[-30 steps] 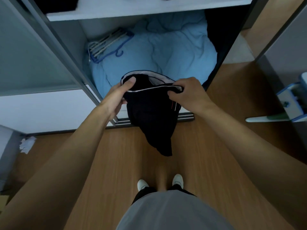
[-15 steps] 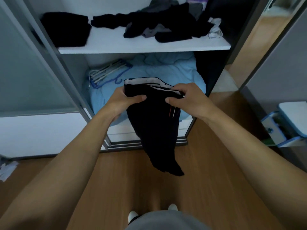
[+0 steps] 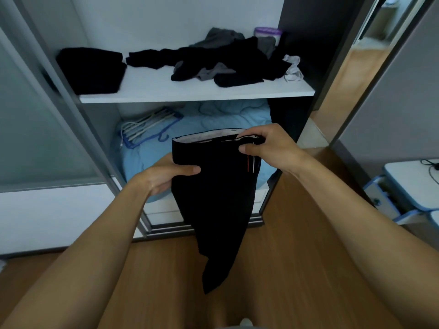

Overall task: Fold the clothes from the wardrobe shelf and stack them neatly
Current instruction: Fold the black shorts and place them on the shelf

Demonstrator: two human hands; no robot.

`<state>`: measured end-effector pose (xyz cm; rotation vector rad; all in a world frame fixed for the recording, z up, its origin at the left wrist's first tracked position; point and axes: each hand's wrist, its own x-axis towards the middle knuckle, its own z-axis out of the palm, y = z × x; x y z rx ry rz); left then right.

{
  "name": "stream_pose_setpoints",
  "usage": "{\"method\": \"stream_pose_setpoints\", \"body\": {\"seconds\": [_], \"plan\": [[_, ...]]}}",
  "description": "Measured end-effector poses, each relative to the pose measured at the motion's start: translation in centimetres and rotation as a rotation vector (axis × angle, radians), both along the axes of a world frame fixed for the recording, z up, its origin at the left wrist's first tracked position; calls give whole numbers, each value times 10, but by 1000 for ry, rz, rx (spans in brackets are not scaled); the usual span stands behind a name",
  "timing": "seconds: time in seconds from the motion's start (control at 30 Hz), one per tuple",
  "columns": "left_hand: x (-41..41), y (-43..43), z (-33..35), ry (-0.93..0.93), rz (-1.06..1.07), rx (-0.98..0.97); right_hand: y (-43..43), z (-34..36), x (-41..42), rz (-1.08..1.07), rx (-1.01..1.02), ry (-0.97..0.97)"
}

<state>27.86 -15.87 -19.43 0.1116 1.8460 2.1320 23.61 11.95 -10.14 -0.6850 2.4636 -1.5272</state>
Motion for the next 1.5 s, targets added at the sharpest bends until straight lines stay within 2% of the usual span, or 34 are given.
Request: {"method": "stream_pose_setpoints", "body": {"seconds": [0.2, 0.27, 0.37, 0.43, 0.53, 0.67, 0.73, 0.8, 0.87, 0.93, 1.07, 1.13, 1.23, 1.3, 1.43, 1.5], "plan": [[-13, 6, 15, 99, 262, -12, 3, 7, -9, -32, -29, 129], [-18, 11, 23, 146, 300, 16, 1, 5, -10, -101, -175, 98], [-24, 18, 36, 198, 332, 26, 2, -10, -6, -98, -436, -72], [-27, 19, 42, 230, 381, 10, 3, -20, -5, -130, -399, -84], [-28, 18, 48, 267, 430, -68, 2, -22, -14, -211, -294, 20], [-33, 20, 61, 293, 486, -101, -4, -11, -22, -142, -351, 89], [-35, 21, 70, 305, 461, -77, -2, -10, -23, -97, -555, -2], [-33, 23, 78, 296, 441, -59, 3, -14, -25, -75, -688, -213], [-33, 22, 81, 286, 419, -64, 5, -21, -21, -8, -559, -322], [-32, 19, 78, 238, 382, -53, 2, -29, -15, 40, -458, -342], [-17, 5, 38, -9, 236, 40, -9, -27, -6, -79, -542, -369], [-2, 6, 8, -68, 175, 7, -12, -29, -2, -139, -480, -428], [8, 13, -10, -70, 311, 29, -8, -30, 0, -167, -360, -615], [7, 19, -9, -48, 380, 39, 3, -25, -2, -205, -374, -769], [5, 31, 3, -47, 421, 147, 27, -35, 3, -19, -673, -785], [6, 34, 9, -74, 429, 170, 23, -57, 19, 9, -534, -753]]}}
